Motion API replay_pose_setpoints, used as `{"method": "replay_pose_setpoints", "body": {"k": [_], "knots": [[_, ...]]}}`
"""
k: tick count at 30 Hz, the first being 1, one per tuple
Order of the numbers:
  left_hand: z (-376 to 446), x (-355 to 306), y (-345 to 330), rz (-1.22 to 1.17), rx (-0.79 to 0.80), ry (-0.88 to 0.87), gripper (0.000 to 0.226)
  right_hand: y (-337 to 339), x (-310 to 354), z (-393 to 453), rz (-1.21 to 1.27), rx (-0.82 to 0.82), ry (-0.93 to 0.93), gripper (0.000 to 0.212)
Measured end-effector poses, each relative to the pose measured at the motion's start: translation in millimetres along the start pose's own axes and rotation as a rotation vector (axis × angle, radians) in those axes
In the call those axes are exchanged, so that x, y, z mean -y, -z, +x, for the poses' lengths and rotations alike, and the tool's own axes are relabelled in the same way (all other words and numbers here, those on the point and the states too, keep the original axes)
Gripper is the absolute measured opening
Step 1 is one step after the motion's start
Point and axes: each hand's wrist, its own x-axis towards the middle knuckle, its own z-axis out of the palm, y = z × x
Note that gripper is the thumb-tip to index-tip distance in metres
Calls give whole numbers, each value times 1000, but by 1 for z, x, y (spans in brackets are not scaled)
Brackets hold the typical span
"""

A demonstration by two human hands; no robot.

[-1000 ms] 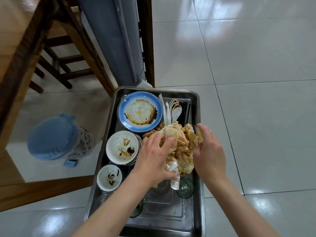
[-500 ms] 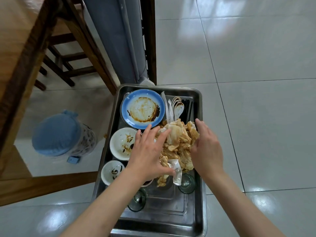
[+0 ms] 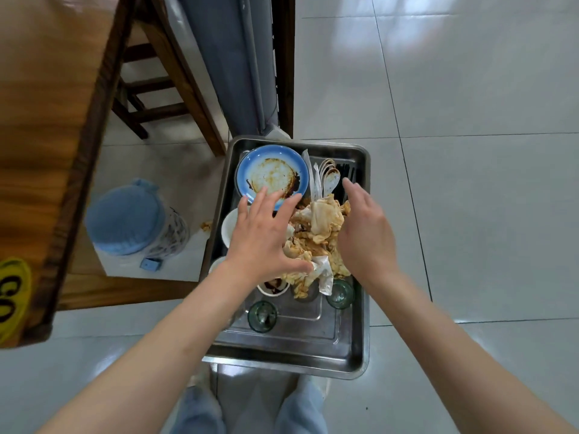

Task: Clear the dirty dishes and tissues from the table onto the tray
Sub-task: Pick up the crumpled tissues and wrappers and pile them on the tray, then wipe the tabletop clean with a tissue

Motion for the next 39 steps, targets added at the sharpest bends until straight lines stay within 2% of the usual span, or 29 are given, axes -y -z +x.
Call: {"method": "replay_pose_setpoints", "body": {"k": [7, 12, 16, 21, 27, 34, 39], "knots": [[-34, 1, 46, 10, -34, 33, 110, 32, 39, -26, 11, 64, 64, 64], [-75, -3, 99, -15, -112, 106, 112, 68, 66, -45, -52, 242, 110, 61], [-108, -11, 148, -21, -140, 169, 117, 103, 93, -58, -76, 307, 170, 62], [-144, -14, 201, -20, -176, 232, 117, 146, 120, -76, -105, 336, 213, 69], [-186, -7, 247, -23, -213, 277, 110, 177, 147, -97, -143, 299, 324, 71], [-234, 26, 289, -100, -320, 341, 103, 183, 203, -122, -185, 269, 349, 71], [-267, 77, 312, -131, -319, 354, 101, 171, 262, -139, -170, 290, 362, 71]]}}
